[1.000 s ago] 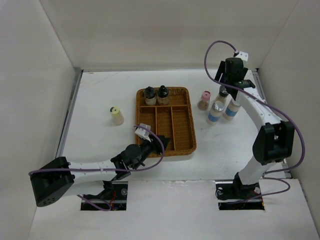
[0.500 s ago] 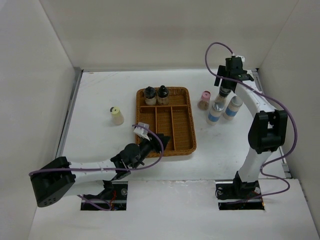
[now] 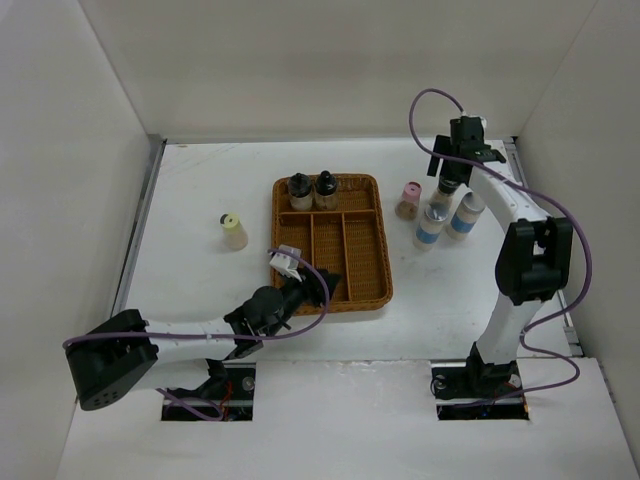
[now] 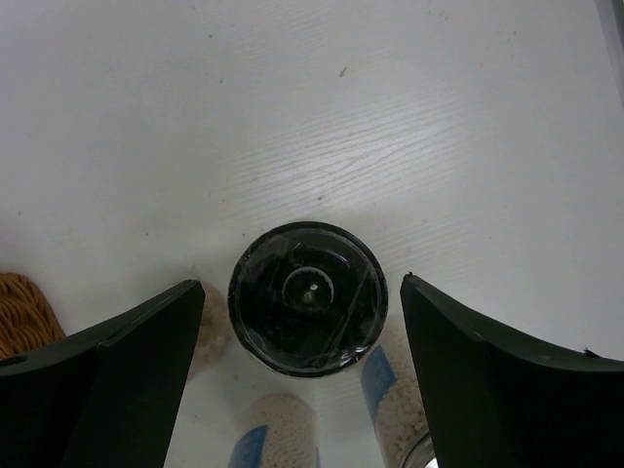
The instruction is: Organize the condiment bottles
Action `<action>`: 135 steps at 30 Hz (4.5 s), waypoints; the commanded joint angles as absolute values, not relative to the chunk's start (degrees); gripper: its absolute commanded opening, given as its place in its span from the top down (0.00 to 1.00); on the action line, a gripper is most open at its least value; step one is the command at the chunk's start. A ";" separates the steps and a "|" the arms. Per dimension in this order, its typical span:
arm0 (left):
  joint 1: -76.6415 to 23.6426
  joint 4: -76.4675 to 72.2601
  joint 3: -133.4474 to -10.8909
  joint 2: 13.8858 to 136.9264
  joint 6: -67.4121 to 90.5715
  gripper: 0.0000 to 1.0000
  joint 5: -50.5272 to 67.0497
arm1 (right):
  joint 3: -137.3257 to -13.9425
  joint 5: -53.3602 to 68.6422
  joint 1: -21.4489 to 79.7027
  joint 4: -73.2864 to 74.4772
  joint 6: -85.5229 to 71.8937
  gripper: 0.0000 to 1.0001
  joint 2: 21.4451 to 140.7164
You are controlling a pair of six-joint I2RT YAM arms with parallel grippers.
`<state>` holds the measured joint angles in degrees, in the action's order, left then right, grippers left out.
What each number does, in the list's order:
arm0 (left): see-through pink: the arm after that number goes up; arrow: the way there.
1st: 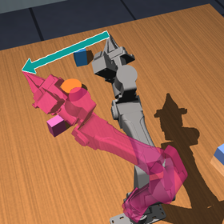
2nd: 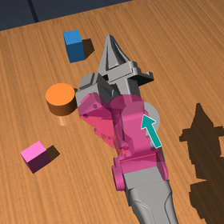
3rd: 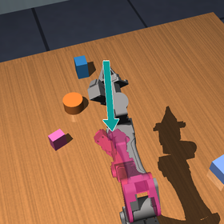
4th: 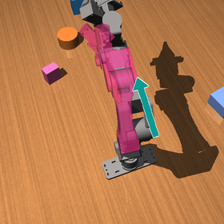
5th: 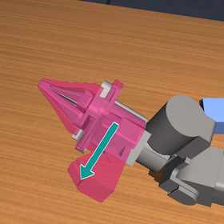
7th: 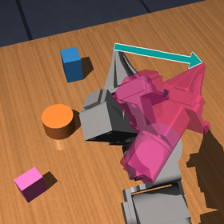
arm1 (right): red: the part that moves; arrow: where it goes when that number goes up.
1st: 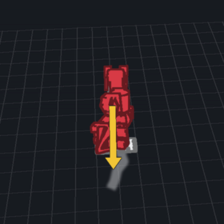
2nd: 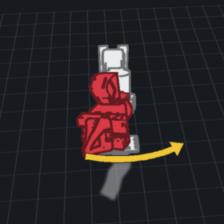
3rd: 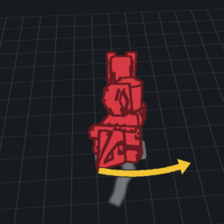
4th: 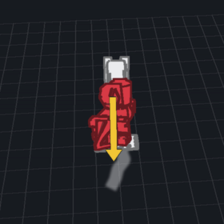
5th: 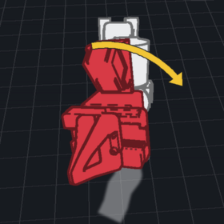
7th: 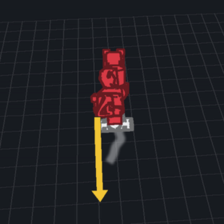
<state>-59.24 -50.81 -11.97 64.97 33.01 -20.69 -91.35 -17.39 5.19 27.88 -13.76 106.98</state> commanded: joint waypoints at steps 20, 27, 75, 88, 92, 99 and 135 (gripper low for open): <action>-57.87 -54.49 -10.46 62.49 34.54 0.58 -21.01 | -87.80 -21.26 5.05 12.49 -17.23 0.49 97.57; -57.79 -54.84 -10.37 62.67 34.45 0.57 -21.00 | -90.61 -23.47 9.35 8.53 -15.73 0.49 92.11; -57.17 -54.67 -10.63 63.55 35.42 0.49 -19.34 | -88.16 -18.72 31.07 2.01 -23.72 0.17 102.58; -58.40 -53.88 -13.53 66.53 34.46 0.52 -20.30 | -68.58 -21.45 33.44 1.24 -24.08 0.70 81.58; -58.14 -41.27 -20.72 62.85 35.94 0.59 -20.30 | -61.89 -21.62 37.38 -2.19 -25.22 0.89 78.49; -50.16 -17.87 -34.00 60.12 35.51 0.64 -30.13 | -53.37 -21.98 42.93 -10.00 -27.15 0.89 73.92; -11.03 -1.49 -49.22 81.29 31.99 0.39 -23.82 | -35.25 -14.77 50.49 -44.65 -23.38 0.60 80.07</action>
